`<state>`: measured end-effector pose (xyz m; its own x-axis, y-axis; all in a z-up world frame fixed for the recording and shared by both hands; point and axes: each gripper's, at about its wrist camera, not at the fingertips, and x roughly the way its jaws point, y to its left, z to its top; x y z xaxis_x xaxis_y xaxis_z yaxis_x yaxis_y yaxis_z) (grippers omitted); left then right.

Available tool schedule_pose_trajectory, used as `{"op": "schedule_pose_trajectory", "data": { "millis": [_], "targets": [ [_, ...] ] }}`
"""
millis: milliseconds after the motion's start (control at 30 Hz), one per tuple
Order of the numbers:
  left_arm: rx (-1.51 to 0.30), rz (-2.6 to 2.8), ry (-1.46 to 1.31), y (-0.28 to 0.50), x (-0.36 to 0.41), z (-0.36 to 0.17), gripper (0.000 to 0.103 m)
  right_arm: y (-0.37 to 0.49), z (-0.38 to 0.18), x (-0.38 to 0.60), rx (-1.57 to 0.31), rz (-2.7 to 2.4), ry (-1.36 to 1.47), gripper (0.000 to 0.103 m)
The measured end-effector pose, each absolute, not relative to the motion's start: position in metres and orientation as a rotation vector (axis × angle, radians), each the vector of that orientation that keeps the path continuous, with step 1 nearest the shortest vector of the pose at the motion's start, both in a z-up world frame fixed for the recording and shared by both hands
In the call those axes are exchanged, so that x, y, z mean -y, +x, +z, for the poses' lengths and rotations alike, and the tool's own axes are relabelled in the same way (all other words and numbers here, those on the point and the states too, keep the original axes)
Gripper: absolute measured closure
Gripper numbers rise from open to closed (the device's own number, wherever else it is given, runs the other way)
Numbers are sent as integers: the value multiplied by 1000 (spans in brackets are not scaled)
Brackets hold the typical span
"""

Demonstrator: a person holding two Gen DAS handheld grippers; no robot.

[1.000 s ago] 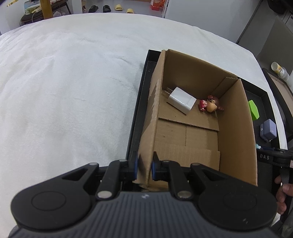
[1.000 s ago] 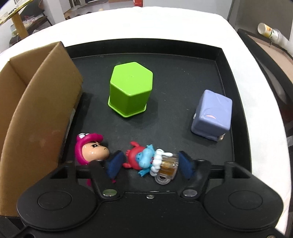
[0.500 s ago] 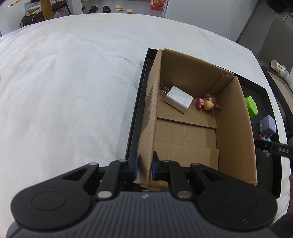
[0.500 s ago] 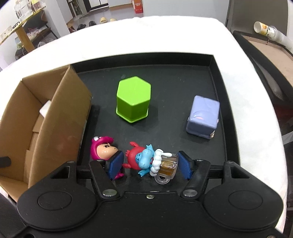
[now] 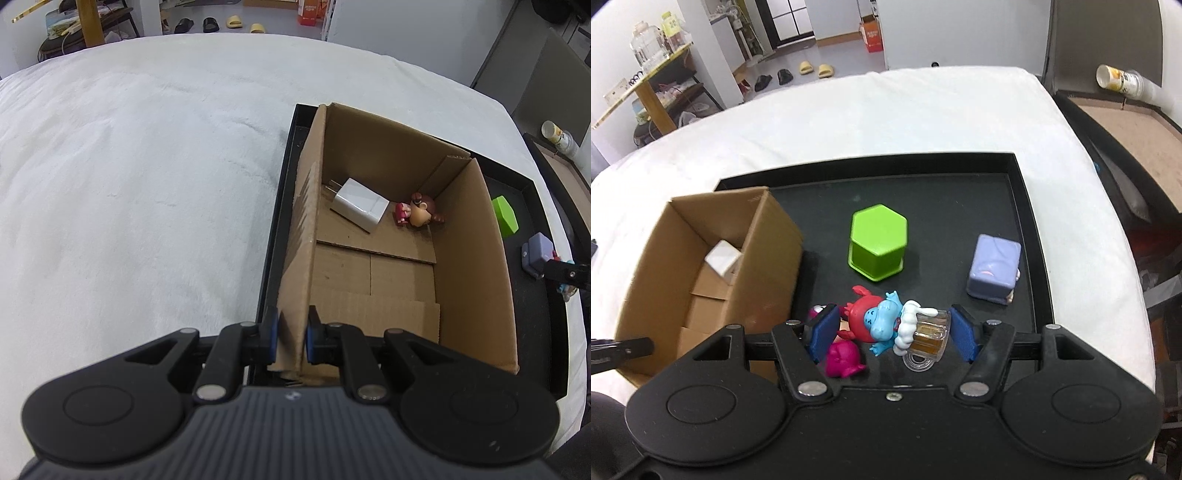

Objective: Organize rigid objects
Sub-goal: 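Lift the blue mug figure with the right gripper over the box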

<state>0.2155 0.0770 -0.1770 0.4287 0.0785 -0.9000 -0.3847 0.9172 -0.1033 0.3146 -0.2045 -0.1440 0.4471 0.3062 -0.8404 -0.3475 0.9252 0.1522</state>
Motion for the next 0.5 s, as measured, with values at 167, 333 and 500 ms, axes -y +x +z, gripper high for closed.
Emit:
{"op": "schedule_pose_trajectory", "data": {
  "millis": [167,333,500],
  "targets": [
    [-1084,292,-332,214,-81,-177,90,311,-133,195,-1016,425,-44,40],
    [-1082,276,-347,209,-82,-178,89,309,-124,182,-1003,444,-65,40],
    [-1080,267,-362,206,-86,-179,89,308,-121,171,-998,450,-79,40]
  ]
}}
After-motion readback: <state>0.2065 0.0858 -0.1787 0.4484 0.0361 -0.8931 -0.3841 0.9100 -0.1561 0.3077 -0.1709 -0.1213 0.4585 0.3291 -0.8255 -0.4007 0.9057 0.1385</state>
